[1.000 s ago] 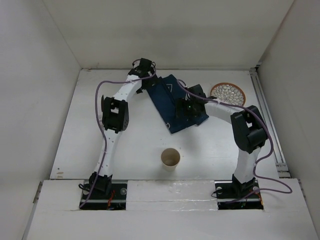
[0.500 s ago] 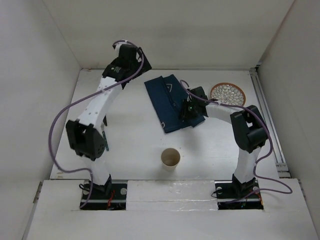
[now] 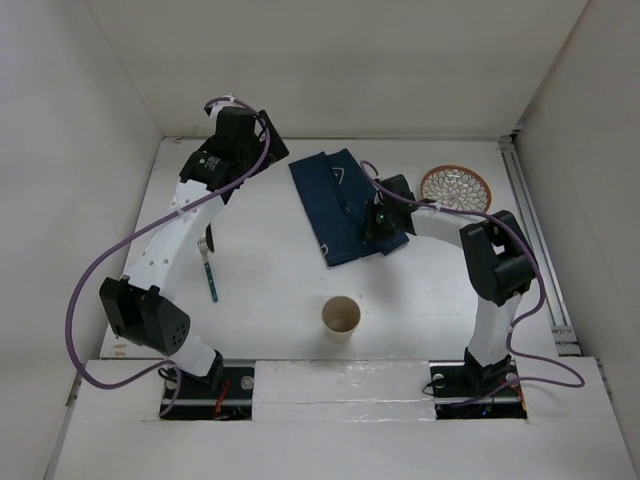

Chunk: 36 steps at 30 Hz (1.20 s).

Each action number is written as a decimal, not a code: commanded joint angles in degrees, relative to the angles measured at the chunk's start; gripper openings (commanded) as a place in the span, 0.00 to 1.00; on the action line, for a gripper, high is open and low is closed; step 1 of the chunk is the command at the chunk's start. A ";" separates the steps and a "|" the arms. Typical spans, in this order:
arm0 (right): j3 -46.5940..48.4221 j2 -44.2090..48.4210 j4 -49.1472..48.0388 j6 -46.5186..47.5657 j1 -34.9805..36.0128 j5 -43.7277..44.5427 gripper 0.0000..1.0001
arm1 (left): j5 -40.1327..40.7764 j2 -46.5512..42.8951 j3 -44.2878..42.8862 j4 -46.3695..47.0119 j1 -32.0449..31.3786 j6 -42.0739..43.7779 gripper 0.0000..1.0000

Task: Set the dinner table for one person

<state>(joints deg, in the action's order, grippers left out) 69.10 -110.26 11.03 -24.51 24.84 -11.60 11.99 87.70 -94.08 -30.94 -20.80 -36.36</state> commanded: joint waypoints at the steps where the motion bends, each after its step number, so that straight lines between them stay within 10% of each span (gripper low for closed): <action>1: -0.81 0.13 -2.06 -0.18 0.56 -0.97 0.17 | -0.73 -1.83 0.57 -0.17 0.05 0.32 1.00; 6: -0.81 0.13 -2.06 -0.18 0.56 -0.97 0.00 | -1.79 -1.83 1.71 0.44 0.05 0.32 1.00; 22: 8.41 3.73 -0.66 -0.18 6.09 -7.83 0.00 | -0.04 -4.46 4.52 0.44 0.05 -0.20 1.00; 36: 34.24 -14.36 3.38 -0.18 15.14 -18.28 0.00 | 1.37 -11.58 11.72 1.58 1.11 -3.19 1.00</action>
<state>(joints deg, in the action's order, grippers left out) 97.71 -121.21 12.93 -24.91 37.52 -25.41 11.49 79.85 -83.90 -30.59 -20.12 -38.41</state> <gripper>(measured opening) 0.009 0.997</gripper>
